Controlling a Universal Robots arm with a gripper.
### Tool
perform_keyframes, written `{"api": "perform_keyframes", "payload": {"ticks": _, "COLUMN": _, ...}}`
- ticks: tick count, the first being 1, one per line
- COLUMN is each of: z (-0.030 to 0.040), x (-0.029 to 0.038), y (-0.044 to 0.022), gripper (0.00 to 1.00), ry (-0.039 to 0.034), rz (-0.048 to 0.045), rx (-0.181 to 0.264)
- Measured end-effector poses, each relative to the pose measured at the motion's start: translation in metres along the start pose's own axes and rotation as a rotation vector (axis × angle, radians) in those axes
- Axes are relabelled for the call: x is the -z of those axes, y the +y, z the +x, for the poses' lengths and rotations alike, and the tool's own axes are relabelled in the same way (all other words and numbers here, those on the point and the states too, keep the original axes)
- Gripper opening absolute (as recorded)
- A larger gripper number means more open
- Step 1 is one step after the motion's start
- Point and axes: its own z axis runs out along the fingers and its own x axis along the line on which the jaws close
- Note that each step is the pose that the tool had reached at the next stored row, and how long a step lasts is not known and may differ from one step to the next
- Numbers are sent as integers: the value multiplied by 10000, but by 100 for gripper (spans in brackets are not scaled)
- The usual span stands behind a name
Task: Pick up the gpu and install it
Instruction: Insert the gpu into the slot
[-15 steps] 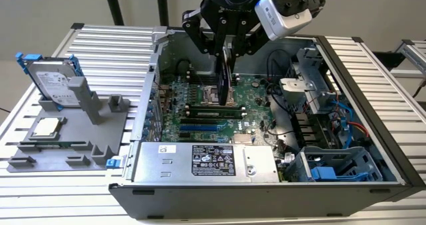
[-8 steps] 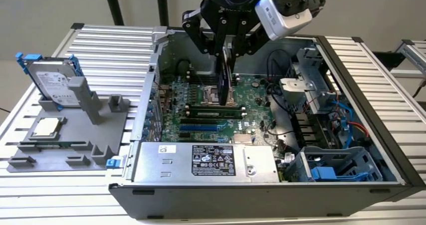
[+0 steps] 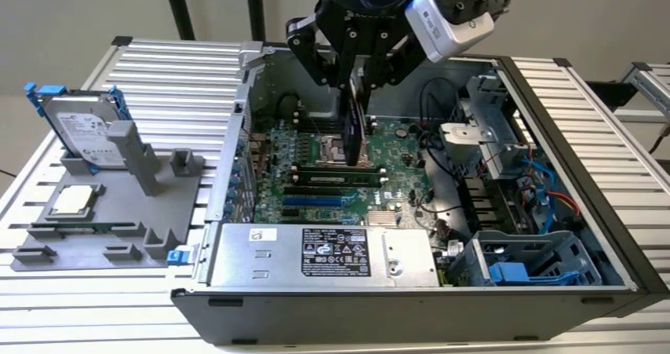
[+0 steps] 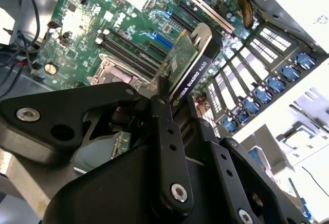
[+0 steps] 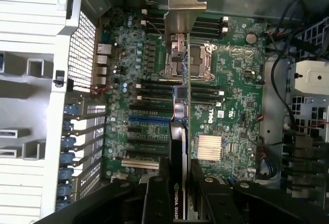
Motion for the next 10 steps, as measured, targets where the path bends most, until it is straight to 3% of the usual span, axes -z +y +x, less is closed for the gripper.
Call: {"api": "perform_keyframes", "payload": {"ticks": 10, "z": -51, "x": 0, "y": -3, "gripper": 0, "ry": 49, "rz": -7, "rx": 620}}
